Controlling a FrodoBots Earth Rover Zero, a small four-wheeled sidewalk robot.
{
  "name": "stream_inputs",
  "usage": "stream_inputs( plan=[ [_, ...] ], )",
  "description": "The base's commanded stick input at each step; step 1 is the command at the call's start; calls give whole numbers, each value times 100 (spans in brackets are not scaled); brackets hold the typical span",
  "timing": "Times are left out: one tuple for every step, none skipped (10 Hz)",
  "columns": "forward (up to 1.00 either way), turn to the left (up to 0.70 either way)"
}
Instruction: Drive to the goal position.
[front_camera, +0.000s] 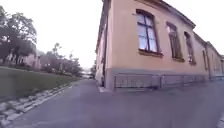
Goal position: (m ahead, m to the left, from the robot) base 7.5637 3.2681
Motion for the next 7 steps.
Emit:
stream_inputs(
  plan=[
    [85,0],
    [85,0],
    [85,0],
    [85,0],
    [85,0],
    [85,0],
    [85,22]
  ],
)
